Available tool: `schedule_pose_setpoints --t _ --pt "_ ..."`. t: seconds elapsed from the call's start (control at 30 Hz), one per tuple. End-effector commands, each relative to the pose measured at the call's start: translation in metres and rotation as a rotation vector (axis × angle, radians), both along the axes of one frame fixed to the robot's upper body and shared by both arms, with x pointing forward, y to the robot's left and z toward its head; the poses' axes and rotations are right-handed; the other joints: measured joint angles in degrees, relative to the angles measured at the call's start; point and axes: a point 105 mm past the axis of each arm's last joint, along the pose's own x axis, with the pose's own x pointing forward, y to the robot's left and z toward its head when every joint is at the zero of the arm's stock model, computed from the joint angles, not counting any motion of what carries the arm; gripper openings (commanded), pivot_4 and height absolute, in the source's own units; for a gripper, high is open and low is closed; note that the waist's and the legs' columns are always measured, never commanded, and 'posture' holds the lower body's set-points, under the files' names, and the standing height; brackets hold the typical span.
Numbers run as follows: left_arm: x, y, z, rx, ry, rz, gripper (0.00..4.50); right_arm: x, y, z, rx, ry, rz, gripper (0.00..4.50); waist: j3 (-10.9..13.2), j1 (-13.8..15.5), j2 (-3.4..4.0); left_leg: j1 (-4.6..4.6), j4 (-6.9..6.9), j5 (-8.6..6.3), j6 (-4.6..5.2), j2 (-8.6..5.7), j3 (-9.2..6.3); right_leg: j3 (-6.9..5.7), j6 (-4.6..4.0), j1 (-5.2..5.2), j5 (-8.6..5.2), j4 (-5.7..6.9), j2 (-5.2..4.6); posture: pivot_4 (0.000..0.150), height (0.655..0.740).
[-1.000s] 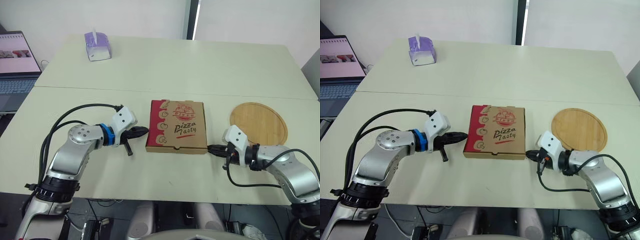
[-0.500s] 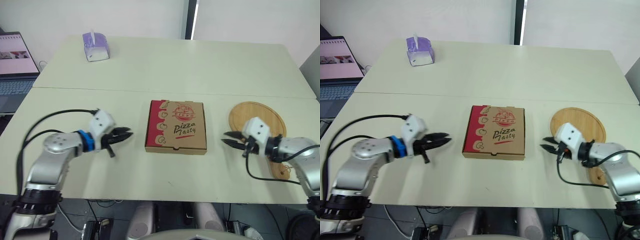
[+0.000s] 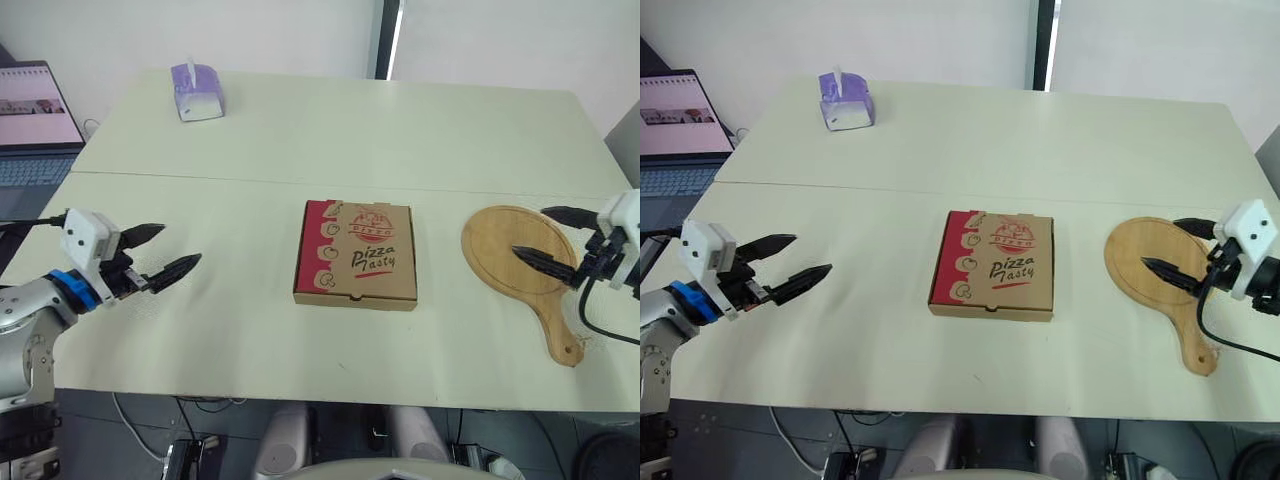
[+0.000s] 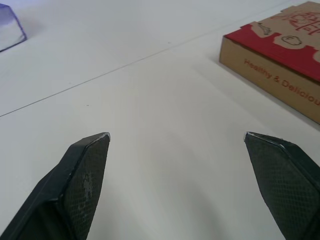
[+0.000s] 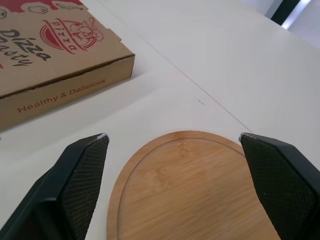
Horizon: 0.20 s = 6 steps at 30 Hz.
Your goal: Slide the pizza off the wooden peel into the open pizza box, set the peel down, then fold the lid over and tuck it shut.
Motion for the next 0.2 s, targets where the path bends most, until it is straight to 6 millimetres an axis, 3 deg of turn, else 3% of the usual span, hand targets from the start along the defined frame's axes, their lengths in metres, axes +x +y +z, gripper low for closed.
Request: schedule_pose_setpoints --t 0.03,0.2 --pt "0.0076 0.0108 0.0051 0.042 -0.033 0.095 4.48 -0.0039 -0.0075 0.006 -0.011 -0.021 -0.016 4.5 0.0 -0.01 0.0 0.0 0.0 0.0 0.0 0.0 0.0 0.0 0.0 0.0 0.0 0.0 0.0 0.15 0.74" --pt "0.013 0.011 0.0057 0.108 -0.055 0.107 4.48 -0.0015 -0.0043 0.008 -0.006 -0.04 -0.018 4.5 0.0 -0.01 0.01 0.01 -0.01 0.0 0.0 0.01 0.02 0.01 0.0 0.0 0.02 0.0 0.0 0.15 0.74"
